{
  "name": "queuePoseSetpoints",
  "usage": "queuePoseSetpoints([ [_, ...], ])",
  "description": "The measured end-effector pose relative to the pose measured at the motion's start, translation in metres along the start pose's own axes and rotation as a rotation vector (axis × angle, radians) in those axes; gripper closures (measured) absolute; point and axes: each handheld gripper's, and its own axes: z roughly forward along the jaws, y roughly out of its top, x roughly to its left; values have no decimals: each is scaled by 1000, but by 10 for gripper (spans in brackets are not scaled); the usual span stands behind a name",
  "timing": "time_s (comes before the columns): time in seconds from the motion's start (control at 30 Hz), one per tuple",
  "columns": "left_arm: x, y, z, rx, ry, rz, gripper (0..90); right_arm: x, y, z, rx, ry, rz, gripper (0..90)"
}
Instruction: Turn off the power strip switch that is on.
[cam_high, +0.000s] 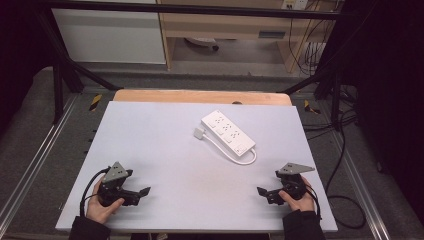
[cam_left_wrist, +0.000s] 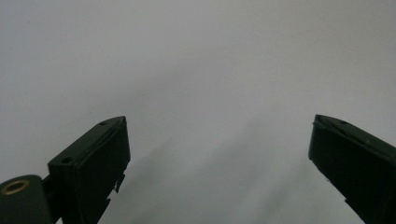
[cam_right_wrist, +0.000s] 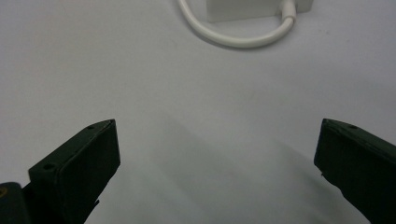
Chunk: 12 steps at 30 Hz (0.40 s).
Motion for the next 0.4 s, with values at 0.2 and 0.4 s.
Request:
queuePoseSetpoints([
  [0.2,-1,0,0,1,-2,4,55,-3,-5,-4,-11,2,16,9],
  [0.4,-1,1,0,-1,-1,2,55,-2,-6,-2,-2,7,6,9],
])
